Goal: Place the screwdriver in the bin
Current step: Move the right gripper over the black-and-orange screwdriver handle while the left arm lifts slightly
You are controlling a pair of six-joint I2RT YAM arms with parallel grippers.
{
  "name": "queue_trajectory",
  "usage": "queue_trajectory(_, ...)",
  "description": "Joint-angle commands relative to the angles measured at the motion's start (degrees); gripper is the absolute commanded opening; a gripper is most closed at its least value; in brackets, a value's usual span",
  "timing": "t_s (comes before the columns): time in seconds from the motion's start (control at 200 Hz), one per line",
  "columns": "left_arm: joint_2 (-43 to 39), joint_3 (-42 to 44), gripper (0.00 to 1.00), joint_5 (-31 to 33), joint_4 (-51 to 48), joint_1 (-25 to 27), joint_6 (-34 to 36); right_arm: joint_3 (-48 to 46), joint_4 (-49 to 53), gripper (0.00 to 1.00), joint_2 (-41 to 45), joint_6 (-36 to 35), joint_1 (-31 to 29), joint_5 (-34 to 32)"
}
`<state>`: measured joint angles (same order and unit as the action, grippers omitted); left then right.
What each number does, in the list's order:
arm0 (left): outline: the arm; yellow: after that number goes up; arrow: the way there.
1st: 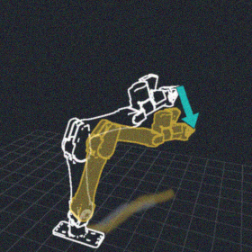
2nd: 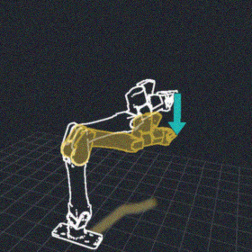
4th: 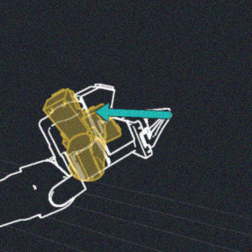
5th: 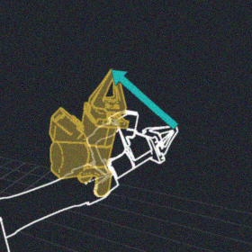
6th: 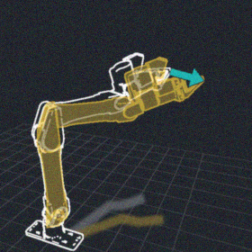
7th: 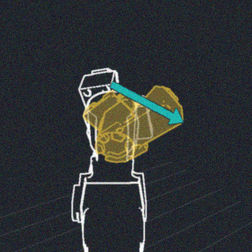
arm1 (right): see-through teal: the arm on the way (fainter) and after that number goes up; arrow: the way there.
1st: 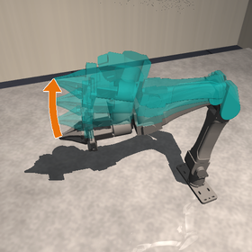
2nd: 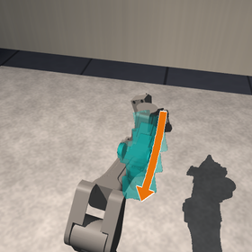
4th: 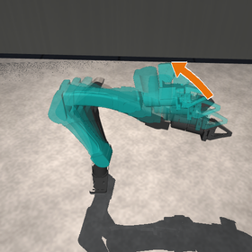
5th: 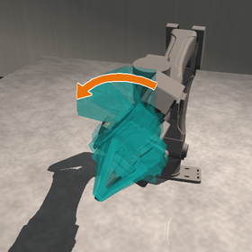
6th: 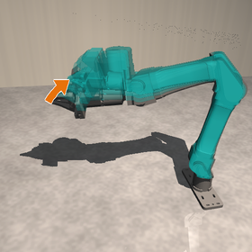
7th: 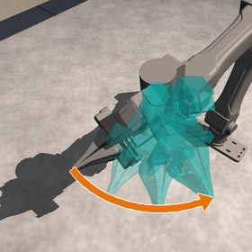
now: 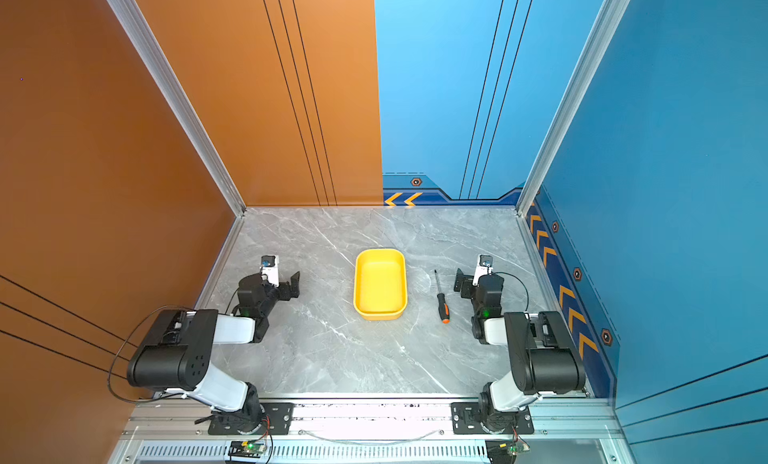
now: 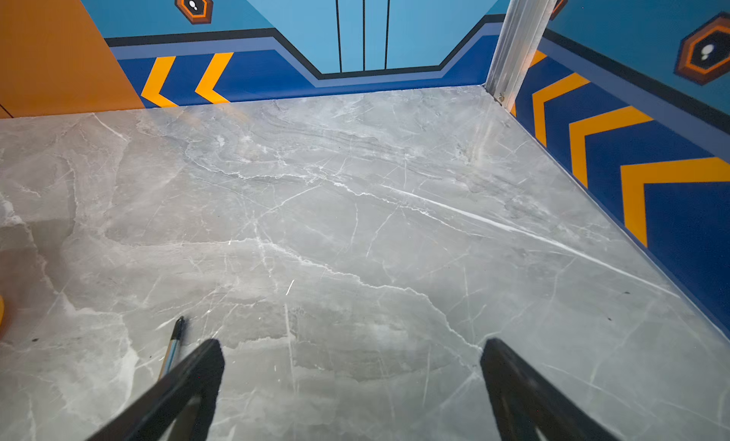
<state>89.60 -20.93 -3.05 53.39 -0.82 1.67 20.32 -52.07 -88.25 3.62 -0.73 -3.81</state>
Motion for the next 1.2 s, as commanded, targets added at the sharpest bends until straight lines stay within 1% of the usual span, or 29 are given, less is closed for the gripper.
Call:
queue_trajectory(0.0,0.11,-0.58,0.98,-0.03,0.24,-0.24,-0.62,1.13,0.02,1.0,-0.45,-0.01,0.3,0.85)
queue_trajectory(0.07,0.04,-0.48,0.98,-0.15,0.27,-0.24,-0.68,1.12,0.04,1.0,-0.48,-0.07,0.29,0.83)
queue_trajectory(0.15,-0.51,-0.36,0.98,-2.1,0.23,-0.15,0.22,1.12,0.04,1.0,-0.43,-0.02,0.27,0.82)
queue_trajectory(0.19,-1.48,-0.07,0.98,-1.7,0.06,0.02,0.34,0.98,-0.16,1.0,-0.35,-0.03,0.08,0.19)
queue_trajectory(0.255,-4.27,0.3,0.98,-1.0,-1.64,-0.03,-0.17,0.87,-0.09,1.0,0.24,0.72,-0.4,-3.39)
queue_trajectory(0.305,-7.92,0.37,0.98,-2.41,-4.74,-0.02,0.43,0.84,1.29,1.0,2.31,1.07,-0.53,-5.53)
queue_trajectory(0.37,-12.91,0.35,0.98,-3.65,-9.11,0.65,1.59,1.59,6.75,1.0,7.0,1.41,-1.05,-8.24)
queue_trajectory(0.436,-17.14,0.04,0.98,-3.79,-12.85,1.61,1.84,3.49,15.85,1.0,12.65,2.1,-1.58,-8.87)
queue_trajectory(0.521,-20.6,-0.3,0.98,-5.39,-15.2,2.76,-0.73,7.39,29.45,1.0,19.29,4.99,-1.97,-6.23)
queue_trajectory(0.581,-21.7,-0.75,0.98,-7.88,-16.28,3.39,-2.66,10.25,39.01,0.99,23.05,7.36,-2.23,-2.05)
queue_trajectory(0.661,-22.27,-1.66,0.98,-14.33,-16.56,4.12,-5.86,13.21,49.85,0.99,26.81,10.85,-2.6,3.18)
queue_trajectory(0.736,-22.33,-2.51,0.98,-19.36,-16.56,4.67,-10.91,14.36,56.57,0.98,29.12,14.09,-3.03,7.03)
queue_trajectory(0.841,-21.86,-2.92,0.98,-23.78,-16.77,4.81,-18.71,13.67,61.45,0.97,31.13,17.35,-3.97,12.1)
queue_trajectory(0.911,-21.94,-2.9,0.98,-25.42,-17.89,4.77,-22.12,12.98,63.91,0.96,31.63,18.86,-4.88,13.16)
queue_trajectory(0.956,-22.1,-2.55,0.98,-26.48,-18.05,4.9,-22.82,12.46,65.08,0.95,31.73,19.84,-5.45,13.49)
queue_trajectory(1.036,-23.03,-1.27,0.98,-26.31,-18.05,5.21,-23.33,11.06,65.92,0.95,32.07,21.45,-5.89,14.05)
queue_trajectory(1.096,-23.83,-0.15,0.98,-25.96,-18.05,5.21,-24.01,10.41,66.82,0.95,32.09,21.45,-5.94,15.04)
queue_trajectory(1.192,-24.39,1.14,0.98,-26.26,-18.05,5.24,-25.08,10.35,68.65,0.94,31.07,21.47,-6.06,14.41)
